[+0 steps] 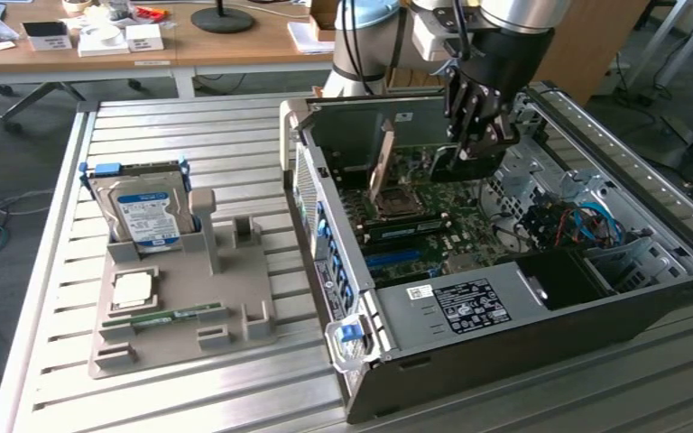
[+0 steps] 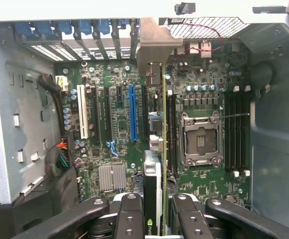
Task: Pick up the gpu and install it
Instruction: 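Insert the gpu into the slot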
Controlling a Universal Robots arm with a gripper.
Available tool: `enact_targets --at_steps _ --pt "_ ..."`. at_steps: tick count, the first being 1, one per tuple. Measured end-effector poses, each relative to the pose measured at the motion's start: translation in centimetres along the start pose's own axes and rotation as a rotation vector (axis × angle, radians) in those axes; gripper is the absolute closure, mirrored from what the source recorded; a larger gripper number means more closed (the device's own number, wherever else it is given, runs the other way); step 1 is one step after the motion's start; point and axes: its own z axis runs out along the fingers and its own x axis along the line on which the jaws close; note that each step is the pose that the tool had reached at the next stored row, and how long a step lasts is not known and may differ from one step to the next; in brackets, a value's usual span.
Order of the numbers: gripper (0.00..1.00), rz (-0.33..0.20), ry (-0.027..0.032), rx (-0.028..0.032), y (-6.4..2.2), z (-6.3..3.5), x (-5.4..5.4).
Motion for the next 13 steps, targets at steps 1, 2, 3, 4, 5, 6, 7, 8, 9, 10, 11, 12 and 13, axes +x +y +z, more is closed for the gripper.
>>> enact_targets --at_steps 1,2,3,4,5,6,7,8,9,10,11,12,13 --pt "0.73 -0.002 0.0000 -0.0001 0.00 0.03 0.00" --pt "0.73 -0.003 0.0001 -0.0003 0.00 0.05 0.00" --pt "0.73 -0.005 0.0001 -0.0004 0.00 0.06 0.01" --pt "0.73 -0.006 0.0000 -0.0005 0.00 0.07 0.01" --pt "0.73 -0.006 -0.0001 -0.0005 0.00 0.08 0.01" --pt "0.73 -0.007 -0.0001 -0.0005 0.00 0.09 0.01" --pt "0.73 -0.007 -0.0001 -0.0006 0.00 0.09 0.01" --pt "0.73 -0.008 -0.0002 -0.0006 0.00 0.12 0.01" --pt "0.73 -0.009 -0.0005 -0.0006 0.00 0.17 0.01" --pt "0.73 -0.010 -0.0005 -0.0007 0.00 0.22 0.02" --pt "0.73 -0.011 -0.0003 -0.0008 0.01 0.26 0.02" --pt "0.73 -0.012 -0.0003 -0.0009 0.01 0.30 0.02" --pt "0.73 -0.013 -0.0003 -0.0009 0.01 0.34 0.03"
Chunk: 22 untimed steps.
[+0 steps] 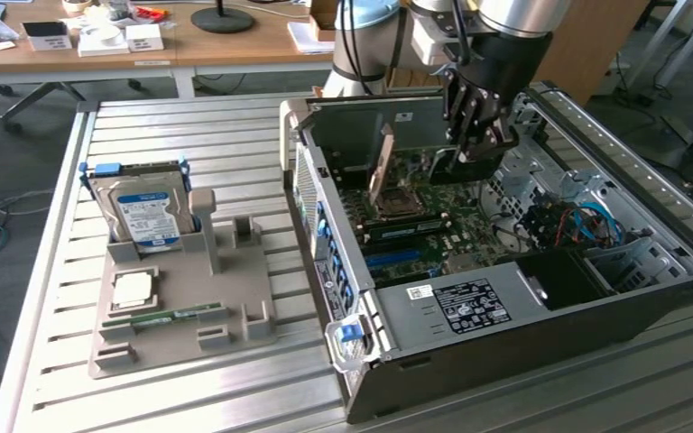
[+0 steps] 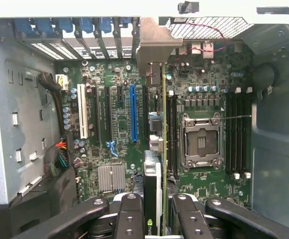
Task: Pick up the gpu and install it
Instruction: 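Insert the gpu into the slot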
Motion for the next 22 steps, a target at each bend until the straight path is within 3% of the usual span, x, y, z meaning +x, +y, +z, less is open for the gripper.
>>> enact_targets --at_steps 22 --pt "0.73 -0.005 0.0002 -0.0005 0.06 0.65 0.05"
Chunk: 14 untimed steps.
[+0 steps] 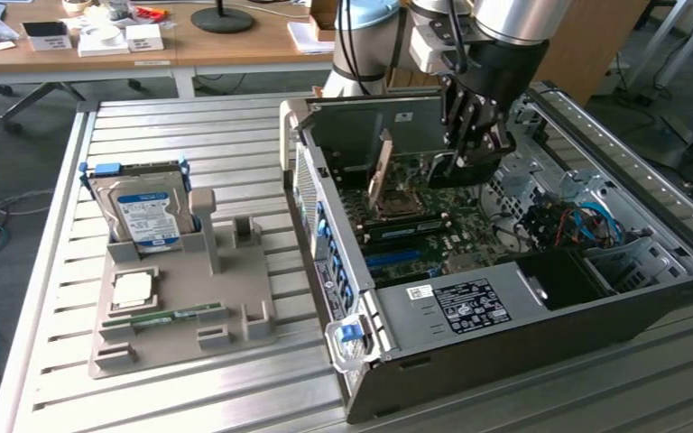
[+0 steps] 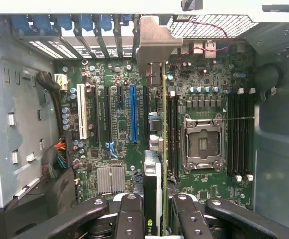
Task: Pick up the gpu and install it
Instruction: 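Insert the gpu into the slot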
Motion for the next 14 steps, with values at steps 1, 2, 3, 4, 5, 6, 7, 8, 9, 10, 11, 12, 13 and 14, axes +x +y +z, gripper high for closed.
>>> enact_targets --at_steps 1,2,3,4,5,6,7,8,9,10,11,12,13,14 --pt "0.73 0.000 0.0001 0.0000 0.00 0.00 0.00" --pt "0.73 0.000 -0.0002 0.0000 0.00 0.03 0.00" --pt "0.73 0.000 -0.0002 0.0001 0.00 0.04 0.00" --pt "0.73 0.000 -0.0002 0.0001 0.00 0.04 0.00" --pt "0.73 0.000 -0.0002 0.0001 0.00 0.05 0.00" --pt "0.73 0.000 -0.0005 0.0002 0.00 0.10 0.00" --pt "0.73 0.000 -0.0007 0.0002 0.01 0.17 0.01" --pt "0.73 0.000 -0.0003 0.0001 0.02 0.25 0.02" --pt "0.73 0.000 -0.0002 0.0001 0.02 0.33 0.03" --pt "0.73 0.000 -0.0003 0.0001 0.03 0.41 0.03" --pt "0.73 0.000 -0.0002 0.0001 0.04 0.47 0.04" --pt "0.73 0.000 -0.0002 0.0001 0.04 0.53 0.04" --pt "0.73 0.000 -0.0002 0.0001 0.05 0.59 0.04" --pt "0.73 0.000 -0.0002 0.0001 0.05 0.64 0.05"
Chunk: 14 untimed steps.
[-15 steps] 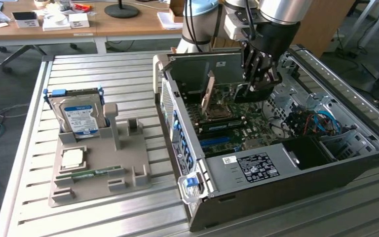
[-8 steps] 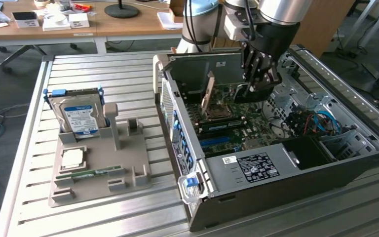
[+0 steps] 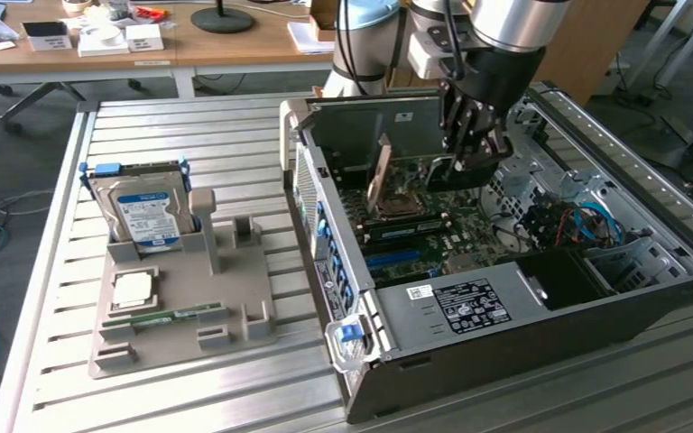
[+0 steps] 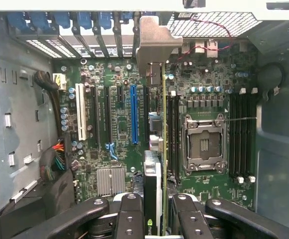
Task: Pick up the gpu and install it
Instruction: 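Insert the gpu into the slot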
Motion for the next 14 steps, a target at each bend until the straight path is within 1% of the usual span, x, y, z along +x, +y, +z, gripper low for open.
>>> enact_targets --at_steps 6,14 --pt "0.73 0.000 0.0002 -0.0001 0.02 0.37 0.03" --pt "0.73 0.000 -0.0004 0.0001 0.02 0.50 0.04"
